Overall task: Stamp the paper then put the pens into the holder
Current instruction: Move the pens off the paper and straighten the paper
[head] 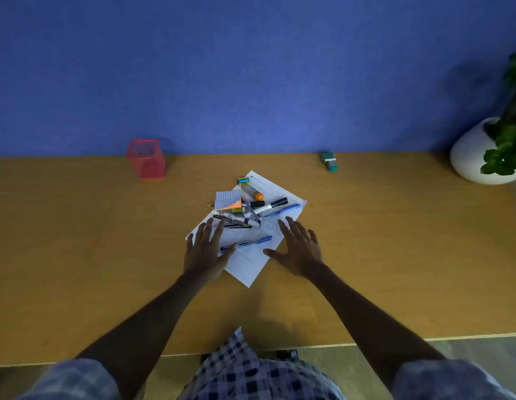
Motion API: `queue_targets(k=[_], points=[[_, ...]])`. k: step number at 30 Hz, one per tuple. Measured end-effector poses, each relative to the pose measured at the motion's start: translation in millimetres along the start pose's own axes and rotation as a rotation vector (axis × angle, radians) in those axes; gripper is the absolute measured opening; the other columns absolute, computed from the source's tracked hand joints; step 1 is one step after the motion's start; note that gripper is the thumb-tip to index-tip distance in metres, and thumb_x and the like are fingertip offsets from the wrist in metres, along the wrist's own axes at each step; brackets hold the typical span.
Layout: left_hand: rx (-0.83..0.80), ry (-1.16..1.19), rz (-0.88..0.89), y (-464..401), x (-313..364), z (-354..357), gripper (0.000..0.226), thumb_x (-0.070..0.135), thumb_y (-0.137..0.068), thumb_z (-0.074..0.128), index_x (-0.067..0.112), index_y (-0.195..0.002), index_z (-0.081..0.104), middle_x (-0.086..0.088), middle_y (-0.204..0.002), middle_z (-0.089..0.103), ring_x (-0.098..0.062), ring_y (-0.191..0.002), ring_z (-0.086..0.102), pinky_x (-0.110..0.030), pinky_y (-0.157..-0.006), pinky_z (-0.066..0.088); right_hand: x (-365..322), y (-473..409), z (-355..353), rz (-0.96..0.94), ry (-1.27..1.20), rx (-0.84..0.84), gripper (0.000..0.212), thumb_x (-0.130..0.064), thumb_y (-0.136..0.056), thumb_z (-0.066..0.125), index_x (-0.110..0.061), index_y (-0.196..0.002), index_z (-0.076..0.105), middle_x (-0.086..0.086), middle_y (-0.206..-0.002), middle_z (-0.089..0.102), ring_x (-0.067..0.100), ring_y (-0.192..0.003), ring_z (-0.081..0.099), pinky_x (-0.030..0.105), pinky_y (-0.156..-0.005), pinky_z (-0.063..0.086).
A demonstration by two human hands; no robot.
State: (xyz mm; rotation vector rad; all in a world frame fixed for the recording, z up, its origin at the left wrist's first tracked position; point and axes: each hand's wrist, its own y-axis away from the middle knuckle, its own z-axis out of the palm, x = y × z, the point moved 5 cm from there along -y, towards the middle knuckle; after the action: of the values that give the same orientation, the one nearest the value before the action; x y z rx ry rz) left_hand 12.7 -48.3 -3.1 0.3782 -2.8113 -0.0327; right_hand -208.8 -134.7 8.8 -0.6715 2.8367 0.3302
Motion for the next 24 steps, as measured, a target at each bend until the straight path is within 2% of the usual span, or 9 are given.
queue_targets(k=[3,7,12,19,24], points=[[-0.041,-0.022,-0.03,3.9,-3.5,5.5,0.086,0.079,-0.08,0.009,0.033,-0.153,0.011,-0.003,-0.163,0.01,-0.025,-0.15,0.01,-0.052,-0.118,0.016,-1.4,0.7,5.1,0.001,0.019,-0.036,0.095,-0.079,-0.081,0.041,-0.024,-0.154,0.014,0.002,-0.163,0.007,0.022,-0.149,0.012,0.049,-0.119,0.015],[-0.031,-0.026,-0.011,11.2,-6.9,12.7,0.087,0.078,-0.081,0.011,0.03,-0.152,0.02,-0.004,-0.162,0.017,-0.025,-0.149,0.015,-0.05,-0.118,0.023,-2.2,2.7,14.9,-0.001,0.028,-0.066,0.093,-0.076,-0.082,0.044,-0.023,-0.153,0.017,0.002,-0.163,0.007,0.022,-0.149,0.011,0.049,-0.119,0.015],[-0.06,-0.047,0.005,12.3,-9.9,18.2,0.089,0.077,-0.08,0.011,0.025,-0.151,0.027,-0.005,-0.162,0.015,-0.024,-0.149,0.013,-0.048,-0.119,0.02,-0.2,4.8,24.4,-0.004,0.039,-0.087,0.093,-0.074,-0.082,0.047,-0.023,-0.152,0.017,0.002,-0.163,0.007,0.023,-0.149,0.01,0.049,-0.119,0.016],[-0.006,-0.085,0.031,7.6,-7.2,17.0,0.083,0.071,-0.081,0.026,0.019,-0.144,0.038,-0.01,-0.155,0.031,-0.03,-0.144,0.028,-0.051,-0.114,0.024,-1.5,-0.1,21.7,-0.003,0.038,-0.049,0.09,-0.075,-0.081,0.047,-0.022,-0.15,0.024,0.004,-0.162,0.015,0.025,-0.148,0.016,0.05,-0.119,0.017],[0.046,-0.108,0.121,-6.4,4.4,12.7,0.079,0.065,-0.08,0.045,0.015,-0.141,0.042,-0.01,-0.153,0.035,-0.029,-0.143,0.031,-0.052,-0.113,0.027,-1.8,-4.8,19.6,-0.022,0.021,-0.03,0.091,-0.072,-0.083,0.047,-0.021,-0.152,0.018,0.002,-0.163,0.011,0.022,-0.149,0.013,0.048,-0.119,0.015]])
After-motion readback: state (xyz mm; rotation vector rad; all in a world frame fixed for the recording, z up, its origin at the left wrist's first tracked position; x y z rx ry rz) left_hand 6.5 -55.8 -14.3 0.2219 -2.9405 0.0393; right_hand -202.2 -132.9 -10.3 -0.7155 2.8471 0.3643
